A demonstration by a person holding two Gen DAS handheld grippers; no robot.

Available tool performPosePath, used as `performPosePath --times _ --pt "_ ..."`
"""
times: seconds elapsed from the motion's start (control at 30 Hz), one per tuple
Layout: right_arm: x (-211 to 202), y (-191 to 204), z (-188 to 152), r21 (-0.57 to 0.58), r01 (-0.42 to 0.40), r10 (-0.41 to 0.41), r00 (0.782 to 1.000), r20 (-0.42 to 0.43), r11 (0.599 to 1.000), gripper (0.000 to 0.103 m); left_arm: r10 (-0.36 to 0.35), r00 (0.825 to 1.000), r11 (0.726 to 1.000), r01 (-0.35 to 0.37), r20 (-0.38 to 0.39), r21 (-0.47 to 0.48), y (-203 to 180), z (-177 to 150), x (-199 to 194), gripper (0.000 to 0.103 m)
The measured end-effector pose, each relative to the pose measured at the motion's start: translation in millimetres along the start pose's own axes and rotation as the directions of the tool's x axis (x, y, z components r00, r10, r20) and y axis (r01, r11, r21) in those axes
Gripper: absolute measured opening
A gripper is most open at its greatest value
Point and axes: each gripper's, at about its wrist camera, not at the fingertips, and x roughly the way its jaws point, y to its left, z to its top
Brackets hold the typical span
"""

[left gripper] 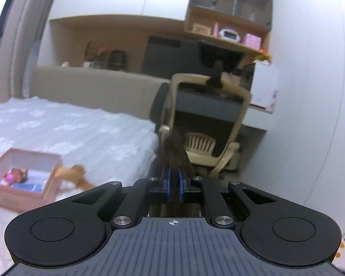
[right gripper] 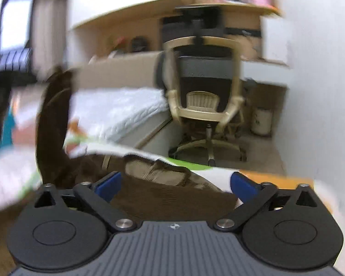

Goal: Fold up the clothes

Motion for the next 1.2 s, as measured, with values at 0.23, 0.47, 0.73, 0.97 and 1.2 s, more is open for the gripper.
performPosePath --times 0.23,0.47,0.73,0.97,1.2 --pt "91 90 4 -0.209 -0.208 0.16 0.961 -0.225 0.955 0.079 -0.025 0.997 0.999 0.024 -0.073 -0.021 17 -29 11 0.008" --pt "115 98 25 -0.11 -0.199 0.18 0.97 -0.162 0.974 0.011 -0.175 0.963 0.984 0.162 -0.206 -0.08 62 -54 18 0.055" --pt "144 122 16 -0.142 -0.31 0.263 0.924 -0.279 0.94 0.039 -0.257 0.912 0.96 0.28 -0.319 0.027 26 -66 54 0.094" --pt "42 67 15 -0.07 -0.261 0.251 0.959 -0.13 0.963 0.079 -0.067 0.912 0.973 0.149 -0.404 0.175 -14 -92 121 0.085" --pt "-45 -2 -6 0.034 -0.096 0.098 0.995 -0.035 0.995 0.079 -0.09 0.941 0.947 0.183 -0.327 0.264 -29 -77 97 0.009"
